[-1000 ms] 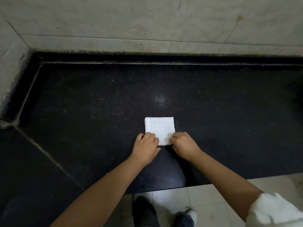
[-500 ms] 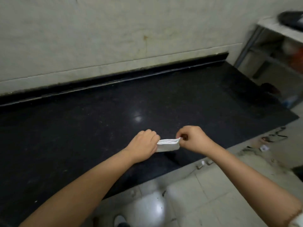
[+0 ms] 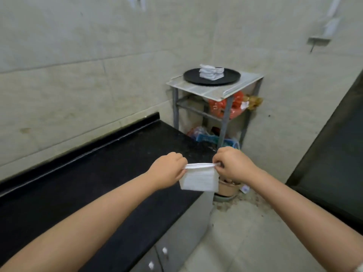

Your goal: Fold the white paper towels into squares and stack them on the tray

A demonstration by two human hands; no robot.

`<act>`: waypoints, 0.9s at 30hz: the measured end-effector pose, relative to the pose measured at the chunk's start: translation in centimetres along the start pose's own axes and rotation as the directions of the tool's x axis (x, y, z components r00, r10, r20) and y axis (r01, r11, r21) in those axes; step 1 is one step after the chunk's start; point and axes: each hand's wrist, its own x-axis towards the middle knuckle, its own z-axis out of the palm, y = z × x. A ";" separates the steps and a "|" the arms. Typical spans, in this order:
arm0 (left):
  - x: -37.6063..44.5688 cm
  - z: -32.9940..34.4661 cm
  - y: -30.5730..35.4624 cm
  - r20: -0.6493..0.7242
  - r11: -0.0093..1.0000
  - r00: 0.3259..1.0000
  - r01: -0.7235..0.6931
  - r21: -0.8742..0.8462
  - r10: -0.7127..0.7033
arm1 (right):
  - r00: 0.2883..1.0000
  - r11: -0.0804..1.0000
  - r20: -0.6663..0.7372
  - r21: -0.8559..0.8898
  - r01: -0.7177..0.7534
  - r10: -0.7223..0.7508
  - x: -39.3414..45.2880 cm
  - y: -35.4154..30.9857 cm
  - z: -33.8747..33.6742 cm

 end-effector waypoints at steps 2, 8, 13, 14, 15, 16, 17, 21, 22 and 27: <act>4.8 -1.3 0.1 -0.029 0.999 0.999 -0.029 0.044 0.030 | 1.000 1.000 -0.014 -0.017 -0.024 0.024 2.5 3.7 -1.4; 20.7 -5.1 -3.7 -0.348 0.984 0.922 -0.145 0.104 0.172 | 0.997 0.999 -0.078 -0.045 -0.030 0.026 13.7 14.7 -7.5; 32.8 -10.2 -7.8 -0.411 0.997 0.909 -0.073 0.008 0.070 | 0.988 0.999 -0.149 -0.008 -0.047 0.045 23.7 22.2 -12.6; 35.0 -11.2 -8.7 -0.404 0.999 0.914 -0.039 -0.007 0.033 | 0.986 0.999 -0.160 0.004 -0.052 0.052 25.7 23.6 -13.3; 37.2 -12.2 -9.4 -0.387 0.999 0.922 -0.003 -0.036 -0.011 | 0.984 0.998 -0.167 0.020 -0.053 0.056 27.6 25.0 -14.0; 39.1 -13.0 -10.0 -0.372 0.997 0.927 0.032 -0.065 -0.054 | 0.983 0.997 -0.172 0.043 -0.058 0.065 29.4 26.2 -14.7; 40.9 -13.9 -10.5 -0.358 0.994 0.929 0.071 -0.084 -0.097 | 0.980 0.996 -0.182 0.069 -0.063 0.075 31.1 27.3 -15.4; 47.8 -15.2 -12.9 -0.319 0.967 0.915 0.212 -0.144 -0.248 | 0.970 0.972 -0.219 0.230 -0.057 0.108 38.1 31.6 -16.9; 49.4 -15.2 -13.5 -0.320 0.957 0.905 0.240 -0.163 -0.281 | 0.969 0.954 -0.215 0.295 -0.054 0.121 39.9 32.6 -17.0; 57.1 -15.0 -16.0 -0.320 0.885 0.827 0.408 -0.223 -0.462 | 0.978 0.828 -0.183 0.560 0.022 0.098 49.4 37.9 -16.4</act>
